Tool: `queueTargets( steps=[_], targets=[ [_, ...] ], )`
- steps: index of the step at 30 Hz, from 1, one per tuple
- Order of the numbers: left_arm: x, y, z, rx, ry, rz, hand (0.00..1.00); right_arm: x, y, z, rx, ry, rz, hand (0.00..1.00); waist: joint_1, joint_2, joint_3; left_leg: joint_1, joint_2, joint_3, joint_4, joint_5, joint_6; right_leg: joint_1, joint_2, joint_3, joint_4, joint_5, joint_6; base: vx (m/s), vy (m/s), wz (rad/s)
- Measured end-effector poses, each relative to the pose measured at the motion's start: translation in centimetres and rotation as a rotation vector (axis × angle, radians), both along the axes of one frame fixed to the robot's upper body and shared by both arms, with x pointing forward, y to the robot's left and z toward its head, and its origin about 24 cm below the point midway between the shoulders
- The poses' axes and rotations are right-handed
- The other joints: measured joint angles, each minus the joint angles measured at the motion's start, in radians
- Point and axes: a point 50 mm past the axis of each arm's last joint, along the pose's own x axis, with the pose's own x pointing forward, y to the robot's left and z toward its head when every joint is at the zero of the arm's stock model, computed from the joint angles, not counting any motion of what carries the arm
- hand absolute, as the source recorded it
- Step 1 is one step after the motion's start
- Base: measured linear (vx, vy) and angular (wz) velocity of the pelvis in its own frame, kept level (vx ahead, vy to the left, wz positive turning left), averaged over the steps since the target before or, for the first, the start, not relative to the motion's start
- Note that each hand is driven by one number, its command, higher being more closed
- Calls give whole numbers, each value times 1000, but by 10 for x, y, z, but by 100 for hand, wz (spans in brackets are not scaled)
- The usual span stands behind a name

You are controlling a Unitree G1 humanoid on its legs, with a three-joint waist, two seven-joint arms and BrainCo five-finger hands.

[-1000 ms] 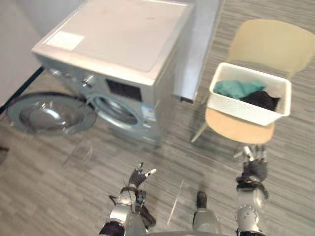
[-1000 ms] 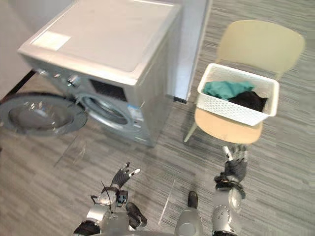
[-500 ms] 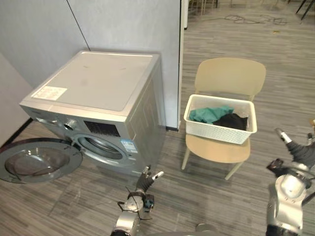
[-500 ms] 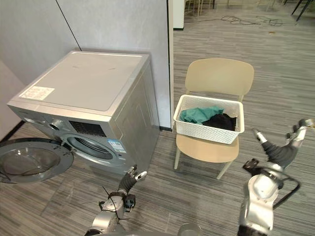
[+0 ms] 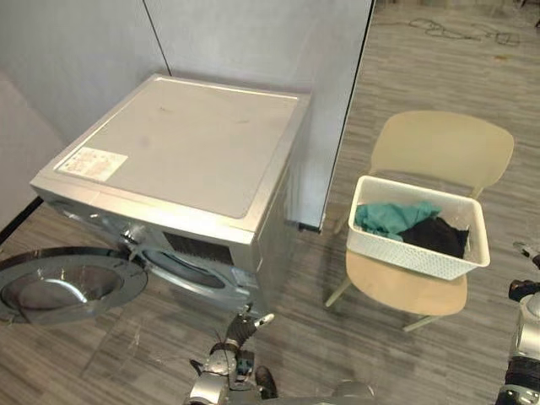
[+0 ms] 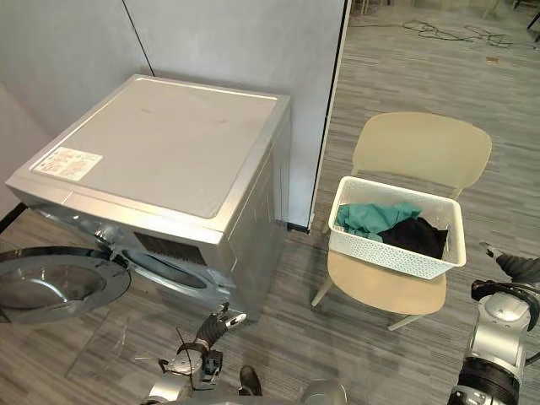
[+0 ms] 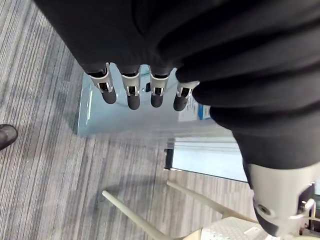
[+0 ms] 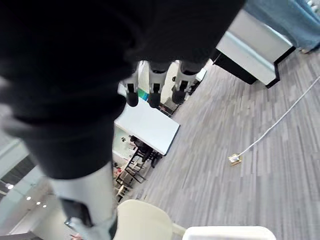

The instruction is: Pick up the laundry basket with both hands and put the clothes into the washing machine.

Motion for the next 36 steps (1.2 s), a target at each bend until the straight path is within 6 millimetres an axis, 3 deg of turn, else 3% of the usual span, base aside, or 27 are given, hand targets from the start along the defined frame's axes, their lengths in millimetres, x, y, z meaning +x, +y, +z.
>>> queueTargets(
  steps=[3,4,6,7,8,10,12,15,17,19,20,22,24,27,28,33,35,36],
  targets=[
    [1,9,0,17,1,35,0,0,-9,7,-28,39,17,0,-5,9,1,7,34,-5,14,-2,-13,-84,17,-14,-100,2,-11,175,-136,7],
    [0,11,-1,23,6,35,0,2,-10,9,-31,38,28,0,-6,9,2,6,59,-8,37,-11,-35,-95,21,-21,-180,31,-29,156,-232,1],
    [-3,17,-4,41,26,33,0,8,-8,14,-35,29,51,0,-7,-13,0,6,85,-14,95,-43,-84,-81,15,-26,-333,168,-63,152,-325,4],
    [-4,25,-5,64,31,31,0,11,-7,15,-41,36,68,0,-9,-47,5,1,91,-26,143,-81,-121,-71,-2,-23,-365,299,16,134,-386,5],
    [-6,20,-8,47,50,35,0,11,-9,15,-45,53,73,0,-3,-14,2,-15,142,-32,180,-92,-138,-71,41,-36,-364,288,-7,105,-325,0],
    [-7,9,-8,16,53,26,0,12,-9,16,-45,57,80,0,6,24,0,-15,190,-37,167,-90,-162,-71,86,-51,-363,269,-27,86,-224,-11],
    [-7,4,-8,1,54,25,0,10,-9,11,-37,92,94,0,7,32,0,17,201,-39,123,-71,-191,-76,107,-53,-323,240,-38,114,-217,-5],
    [-9,6,-10,-1,65,44,0,5,-7,4,-51,146,110,0,10,31,1,51,238,-37,119,-77,-203,-78,125,-58,-232,167,-53,61,-170,-3],
    [-11,10,-11,-6,71,76,0,5,-2,-5,-47,188,145,0,11,36,0,57,257,-34,126,-82,-201,-78,147,-59,-215,143,-60,76,-146,-9],
    [-11,15,-11,-7,72,101,0,1,7,-22,-20,239,188,0,23,42,0,51,279,-20,172,-95,-163,-81,165,-59,-215,132,-70,81,-58,-14],
    [-11,15,-11,-6,74,103,0,-4,13,-32,8,261,207,0,24,44,0,37,293,1,216,-88,-126,-76,168,-62,-213,124,-72,48,-55,-5],
    [-14,14,-13,-10,83,104,0,-12,25,-46,34,298,248,0,21,40,8,21,300,16,273,-68,-95,-57,168,-65,-219,119,-75,64,-97,9],
    [-16,13,-13,-14,88,106,0,-21,37,-63,64,351,281,0,20,45,7,17,295,10,284,-49,-84,-35,160,-70,-227,117,-76,81,-38,14],
    [-14,12,-12,-15,77,105,0,-36,54,-91,156,424,325,0,16,48,8,33,278,4,236,-27,-103,-28,150,-82,-242,118,-73,62,15,19],
    [-14,12,-12,-14,77,103,0,-40,60,-99,180,444,336,0,15,47,10,50,270,8,196,-14,-126,-17,148,-89,-257,127,-74,46,40,12],
    [-9,12,-9,14,60,58,0,-31,64,-112,206,514,384,0,14,51,13,88,234,22,46,24,-188,-6,137,-111,-320,170,-63,0,79,14],
    [-6,11,-8,33,50,21,0,-16,59,-113,201,558,414,0,15,61,23,88,219,24,23,25,-188,-8,133,-112,-332,188,-55,-84,76,9],
    [-3,11,-6,33,36,17,0,1,54,-108,181,575,431,0,16,61,44,83,203,26,11,25,-188,-16,120,-109,-335,199,-49,-134,92,4]
  ],
)
